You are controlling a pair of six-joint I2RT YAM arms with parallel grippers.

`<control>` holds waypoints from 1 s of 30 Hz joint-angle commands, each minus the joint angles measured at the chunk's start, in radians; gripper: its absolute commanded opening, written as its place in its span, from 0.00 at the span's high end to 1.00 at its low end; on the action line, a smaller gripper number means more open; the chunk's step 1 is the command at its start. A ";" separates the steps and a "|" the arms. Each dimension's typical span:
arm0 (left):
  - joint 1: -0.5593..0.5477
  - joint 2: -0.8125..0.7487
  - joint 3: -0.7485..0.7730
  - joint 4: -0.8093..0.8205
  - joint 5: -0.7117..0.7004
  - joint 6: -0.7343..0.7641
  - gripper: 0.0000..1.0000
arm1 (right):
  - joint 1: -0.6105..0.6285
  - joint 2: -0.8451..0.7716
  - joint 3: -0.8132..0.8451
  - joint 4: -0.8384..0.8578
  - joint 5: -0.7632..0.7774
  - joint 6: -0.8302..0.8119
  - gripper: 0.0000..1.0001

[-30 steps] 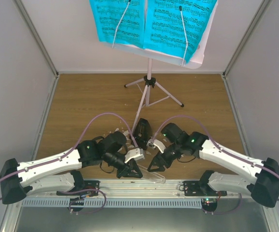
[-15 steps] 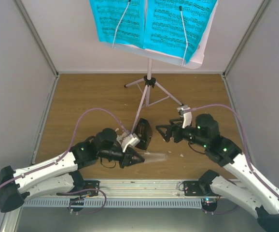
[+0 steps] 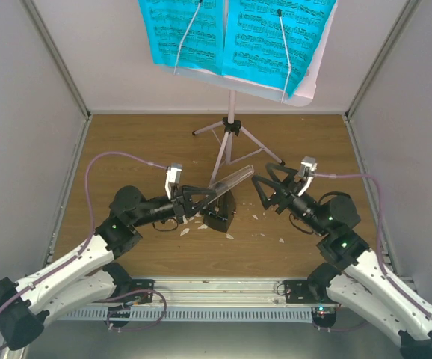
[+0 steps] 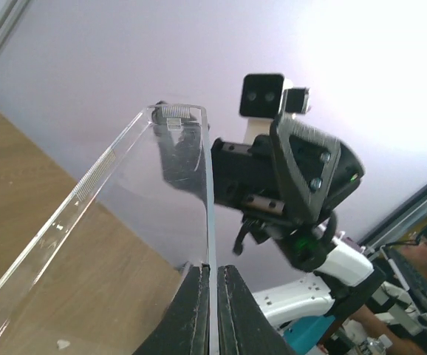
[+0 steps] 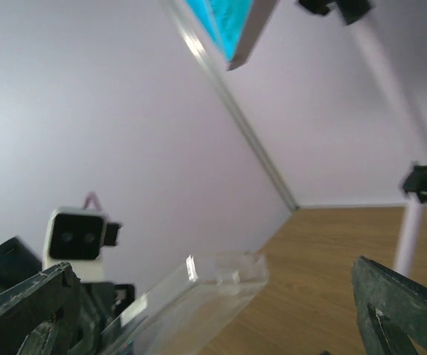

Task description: Pack up the instrument practice props

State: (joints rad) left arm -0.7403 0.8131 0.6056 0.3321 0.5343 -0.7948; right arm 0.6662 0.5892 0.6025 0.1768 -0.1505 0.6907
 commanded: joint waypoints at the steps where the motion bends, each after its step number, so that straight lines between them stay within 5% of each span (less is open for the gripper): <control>1: 0.014 0.040 0.023 0.249 0.007 -0.080 1.00 | 0.018 0.047 -0.088 0.382 -0.182 0.037 0.00; 12: 0.015 0.046 0.011 0.389 0.042 -0.099 1.00 | 0.107 0.166 -0.097 0.565 -0.108 0.044 0.00; 25: 0.015 0.035 0.015 0.404 0.063 -0.100 1.00 | 0.147 0.356 0.012 0.747 -0.213 0.023 0.01; 30: 0.015 0.031 0.009 0.415 0.062 -0.107 1.00 | 0.147 0.386 0.023 0.786 -0.208 0.018 0.11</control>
State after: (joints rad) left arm -0.7311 0.8604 0.6071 0.6704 0.5873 -0.8928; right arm 0.8066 0.9585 0.5964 0.8772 -0.3508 0.7296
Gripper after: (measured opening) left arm 0.031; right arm 0.953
